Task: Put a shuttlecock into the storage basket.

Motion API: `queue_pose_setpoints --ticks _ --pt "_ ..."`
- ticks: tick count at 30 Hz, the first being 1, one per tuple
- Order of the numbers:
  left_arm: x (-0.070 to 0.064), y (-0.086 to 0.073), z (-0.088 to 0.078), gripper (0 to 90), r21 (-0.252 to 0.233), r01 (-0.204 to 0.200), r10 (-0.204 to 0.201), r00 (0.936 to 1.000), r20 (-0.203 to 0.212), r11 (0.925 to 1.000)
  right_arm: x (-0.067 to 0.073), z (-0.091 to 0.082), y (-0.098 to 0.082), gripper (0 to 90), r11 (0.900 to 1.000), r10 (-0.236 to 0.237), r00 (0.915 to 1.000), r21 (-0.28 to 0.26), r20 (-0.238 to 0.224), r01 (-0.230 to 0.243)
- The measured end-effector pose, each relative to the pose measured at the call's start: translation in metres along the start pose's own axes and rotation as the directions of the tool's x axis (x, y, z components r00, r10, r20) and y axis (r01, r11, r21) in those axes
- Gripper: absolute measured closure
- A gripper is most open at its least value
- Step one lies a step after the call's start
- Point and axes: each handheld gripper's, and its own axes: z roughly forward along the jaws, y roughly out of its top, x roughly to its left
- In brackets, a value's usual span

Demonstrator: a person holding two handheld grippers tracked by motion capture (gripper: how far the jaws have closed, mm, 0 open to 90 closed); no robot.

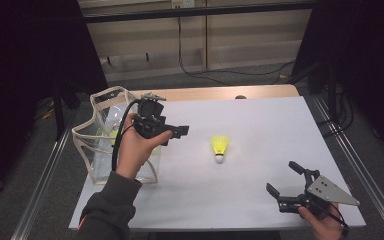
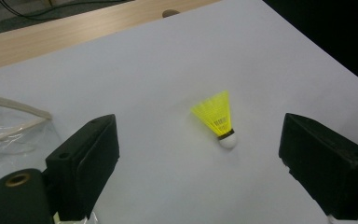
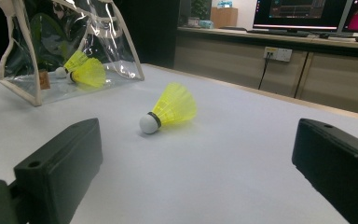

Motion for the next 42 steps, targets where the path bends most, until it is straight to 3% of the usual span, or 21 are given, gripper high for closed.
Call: queue_pose_setpoints --ticks 22,42 --pt "-0.011 -0.017 0.022 11.6 0.008 -0.017 0.016 0.9990 0.041 0.9998 0.000 0.000 0.000 1.5 1.000 -0.001 1.0000 -0.001 0.001 0.001" --pt "-0.021 -0.036 0.049 9.4 0.013 -0.029 0.028 0.9985 0.047 0.9995 0.000 0.000 0.000 1.5 1.000 -0.004 1.0000 0.000 0.001 0.004"
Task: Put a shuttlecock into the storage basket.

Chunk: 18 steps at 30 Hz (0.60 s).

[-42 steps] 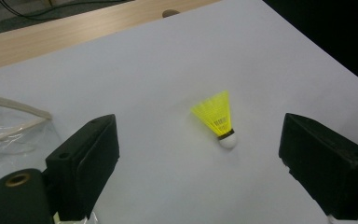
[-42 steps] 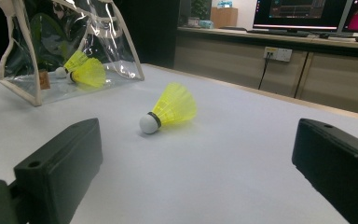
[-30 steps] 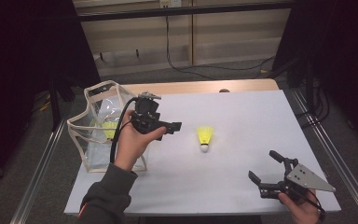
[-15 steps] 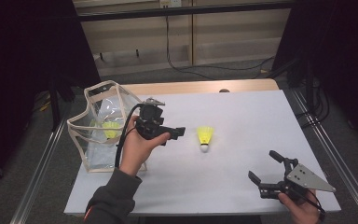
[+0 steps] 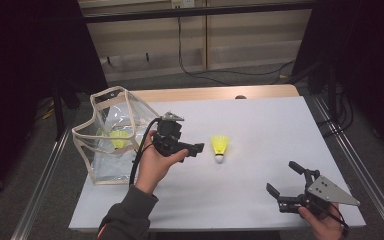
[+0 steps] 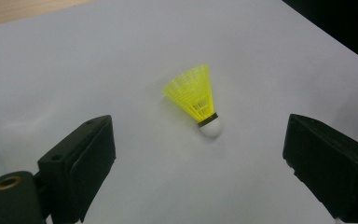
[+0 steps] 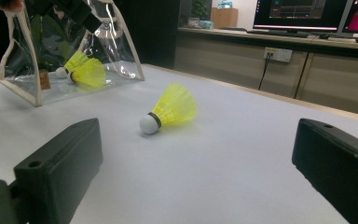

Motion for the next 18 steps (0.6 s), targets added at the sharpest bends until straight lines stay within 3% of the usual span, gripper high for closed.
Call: queue_pose_setpoints --ticks 18 --pt "-0.005 -0.012 0.021 9.4 -0.001 0.010 -0.010 0.9999 -0.005 1.0000 0.000 0.000 0.000 1.5 1.000 -0.001 1.0000 -0.002 -0.001 0.001"
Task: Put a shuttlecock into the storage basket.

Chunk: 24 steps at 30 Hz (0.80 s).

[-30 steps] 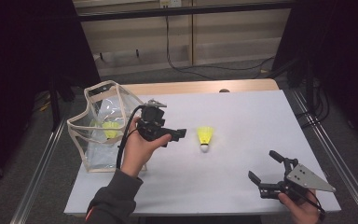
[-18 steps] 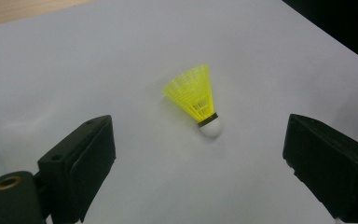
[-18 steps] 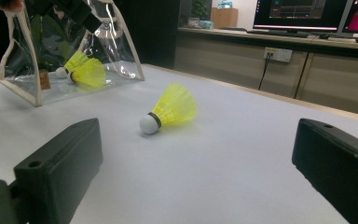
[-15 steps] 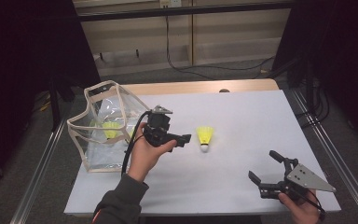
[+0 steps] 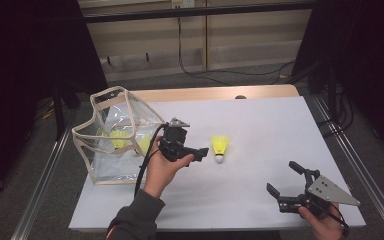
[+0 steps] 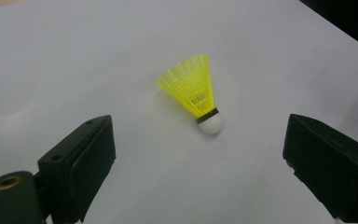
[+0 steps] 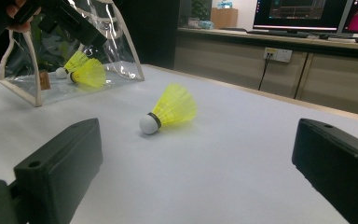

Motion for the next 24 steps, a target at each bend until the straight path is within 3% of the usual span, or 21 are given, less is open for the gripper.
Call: queue_pose_setpoints --ticks 24 --pt "-0.013 -0.010 0.027 9.6 0.017 -0.021 0.021 0.9997 -0.007 0.9996 0.000 0.000 0.000 1.5 1.000 0.001 1.0000 -0.001 -0.001 -0.001"
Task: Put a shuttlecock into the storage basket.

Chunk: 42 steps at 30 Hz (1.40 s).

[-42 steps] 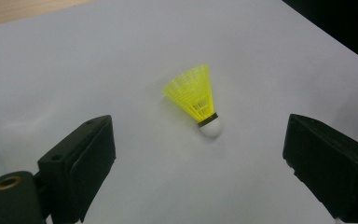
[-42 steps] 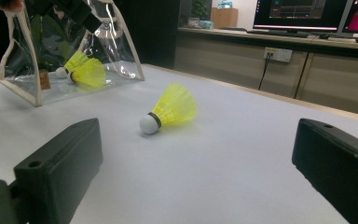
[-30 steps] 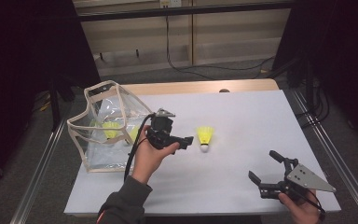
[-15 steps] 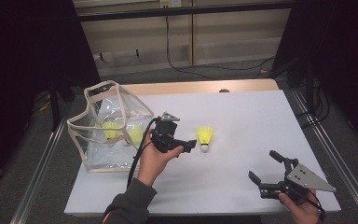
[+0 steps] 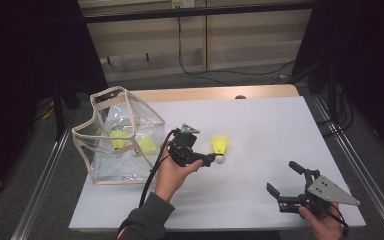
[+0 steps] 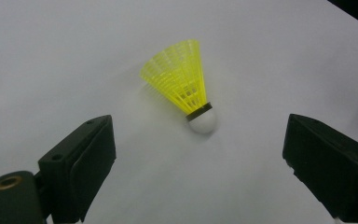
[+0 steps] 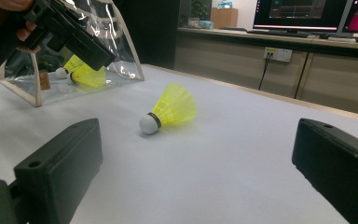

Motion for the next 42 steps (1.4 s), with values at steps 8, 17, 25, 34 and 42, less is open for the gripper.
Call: queue_pose_setpoints --ticks 8,17,25,34,42 --pt "-0.002 -0.003 0.008 9.6 0.006 -0.007 0.007 0.9999 -0.008 1.0000 0.000 -0.001 0.000 1.5 1.000 0.002 1.0000 0.003 0.002 -0.002" --pt "-0.002 -0.005 0.017 9.5 0.020 0.000 0.001 0.9998 -0.020 0.9998 0.000 0.000 0.000 1.5 1.000 0.003 1.0000 0.006 0.001 -0.003" --pt "-0.004 -0.006 0.027 9.6 0.030 0.009 -0.008 0.9996 -0.025 0.9995 -0.001 -0.001 0.000 1.6 1.000 0.002 1.0000 0.002 0.002 -0.002" --pt "-0.002 -0.009 0.037 9.8 0.040 0.014 -0.013 0.9995 -0.030 0.9991 -0.001 -0.001 0.000 1.6 1.000 0.001 1.0000 0.003 0.002 -0.001" --pt "-0.002 -0.012 0.048 10.3 0.052 0.023 -0.021 0.9992 -0.035 0.9984 0.000 -0.001 0.000 1.6 1.000 0.003 1.0000 0.001 0.002 -0.003"
